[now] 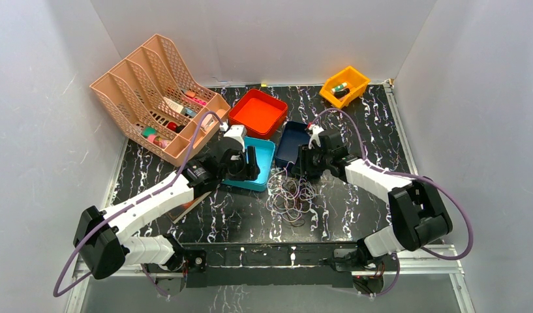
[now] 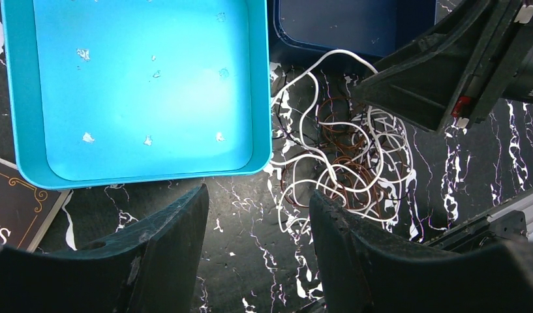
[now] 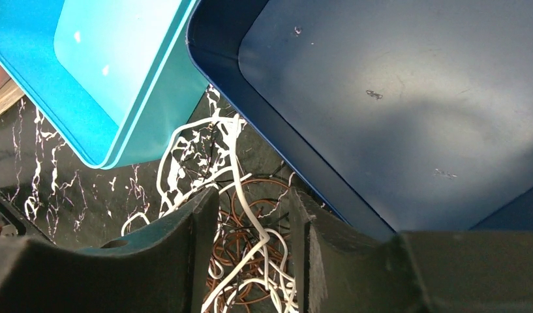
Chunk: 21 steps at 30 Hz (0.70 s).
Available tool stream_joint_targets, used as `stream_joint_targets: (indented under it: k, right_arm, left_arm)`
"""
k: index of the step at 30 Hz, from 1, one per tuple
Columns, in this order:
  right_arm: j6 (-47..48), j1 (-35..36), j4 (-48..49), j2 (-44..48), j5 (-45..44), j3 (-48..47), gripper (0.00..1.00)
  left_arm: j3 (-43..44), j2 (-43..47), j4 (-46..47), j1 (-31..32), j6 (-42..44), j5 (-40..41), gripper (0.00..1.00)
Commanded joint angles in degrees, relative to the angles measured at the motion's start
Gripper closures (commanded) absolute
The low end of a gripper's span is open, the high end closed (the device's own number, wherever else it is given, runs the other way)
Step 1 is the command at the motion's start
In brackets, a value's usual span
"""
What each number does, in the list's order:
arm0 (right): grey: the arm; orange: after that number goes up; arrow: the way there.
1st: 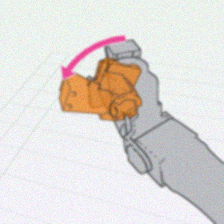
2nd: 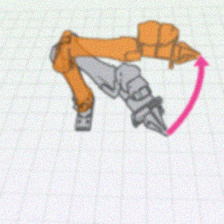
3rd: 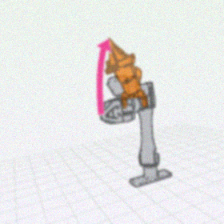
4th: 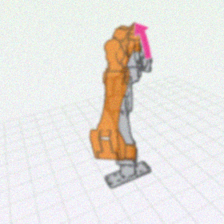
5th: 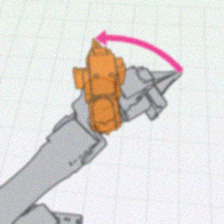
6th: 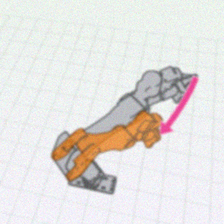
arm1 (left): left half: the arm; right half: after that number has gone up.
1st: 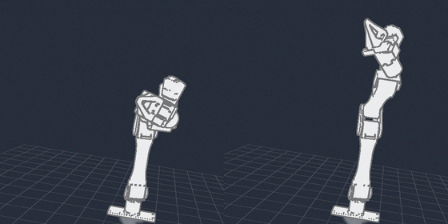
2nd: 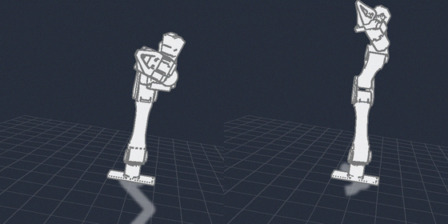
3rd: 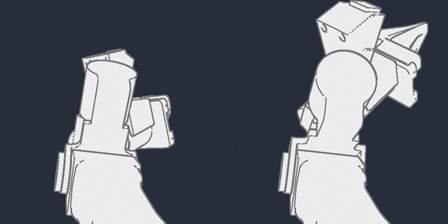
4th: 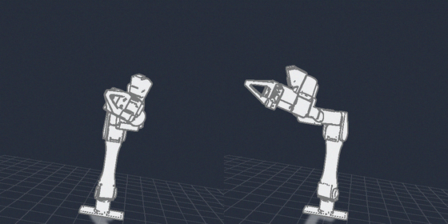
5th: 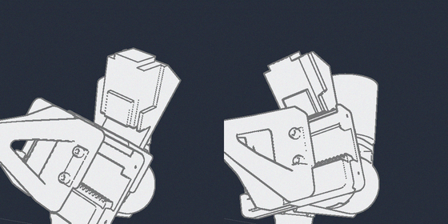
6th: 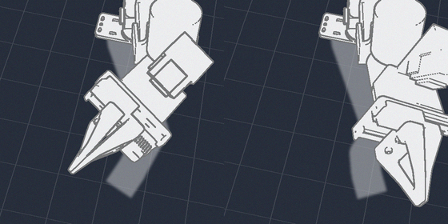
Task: Untangle the cables
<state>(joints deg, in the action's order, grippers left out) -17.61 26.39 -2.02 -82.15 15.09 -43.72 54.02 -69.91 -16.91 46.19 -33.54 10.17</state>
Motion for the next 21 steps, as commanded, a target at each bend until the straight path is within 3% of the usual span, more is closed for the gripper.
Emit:
stream_joint_targets:
  k: [1,9,14,21]
  right_arm:
    - [1.4,0.6,4.2,-1.2,2.5,-1.6,0.51]
    - [3.4,2.2,4.6,0.0,2.4,-2.6,0.79]
    - [4.5,3.3,1.8,5.8,1.0,-3.8,0.98]
    - [6.5,3.5,-5.2,13.2,3.8,-7.1,1.00]
  left_arm:
    - [0.7,0.9,-0.6,-0.2,0.2,1.2,0.43]
    - [-0.4,2.6,0.4,-0.1,1.4,2.2,0.43]
    - [-4.2,6.1,7.4,-0.1,3.7,-0.2,0.40]
    - [-9.9,10.6,21.5,-0.1,9.7,-1.7,0.35]
